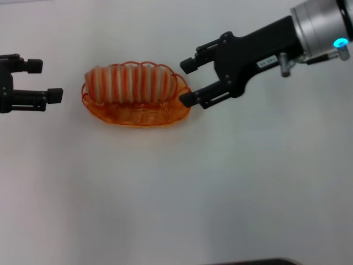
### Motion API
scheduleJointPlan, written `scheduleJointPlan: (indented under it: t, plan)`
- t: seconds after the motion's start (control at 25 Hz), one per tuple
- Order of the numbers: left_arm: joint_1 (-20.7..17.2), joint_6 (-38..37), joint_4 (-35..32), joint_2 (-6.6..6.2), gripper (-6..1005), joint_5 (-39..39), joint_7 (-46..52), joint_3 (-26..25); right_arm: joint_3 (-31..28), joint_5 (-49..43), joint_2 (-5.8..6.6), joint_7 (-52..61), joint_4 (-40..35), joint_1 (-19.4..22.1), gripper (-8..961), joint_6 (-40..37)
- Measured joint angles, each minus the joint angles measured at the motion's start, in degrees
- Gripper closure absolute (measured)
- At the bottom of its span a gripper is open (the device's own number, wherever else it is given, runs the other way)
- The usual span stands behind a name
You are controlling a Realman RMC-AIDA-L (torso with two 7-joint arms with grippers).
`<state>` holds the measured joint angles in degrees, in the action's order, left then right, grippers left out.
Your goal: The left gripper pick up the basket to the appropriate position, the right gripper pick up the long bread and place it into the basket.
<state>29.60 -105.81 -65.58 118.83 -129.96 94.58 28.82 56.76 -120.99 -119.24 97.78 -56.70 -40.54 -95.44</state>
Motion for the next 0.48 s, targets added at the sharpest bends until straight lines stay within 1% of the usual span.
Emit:
scheduleJointPlan:
  t: [0.08, 0.24, 0.32, 0.48]
  plan:
    - [-0.25, -0.21, -0.01, 0.06, 138, -0.02, 0.68, -0.14, -1.19, 2.33, 0.45, -2.68, 0.00, 2.82, 186, -0.69]
    - [-1.04, -0.11, 0.29, 0.40, 137, -0.19, 1.41, -0.16, -3.16, 2.56, 1.24, -4.44, 0.17, 6.81, 180, -0.48]
    - [-1.33, 0.02, 0.56, 0.63, 137, -0.26, 1.63, -0.16, -3.31, 2.19, 1.32, -5.51, 0.24, 8.84, 177, -0.09]
    - [-1.96, 0.72, 1.07, 1.07, 137, -0.48, 1.80, -0.11, -3.37, 1.87, 0.81, -7.07, 0.39, 11.78, 174, 0.54]
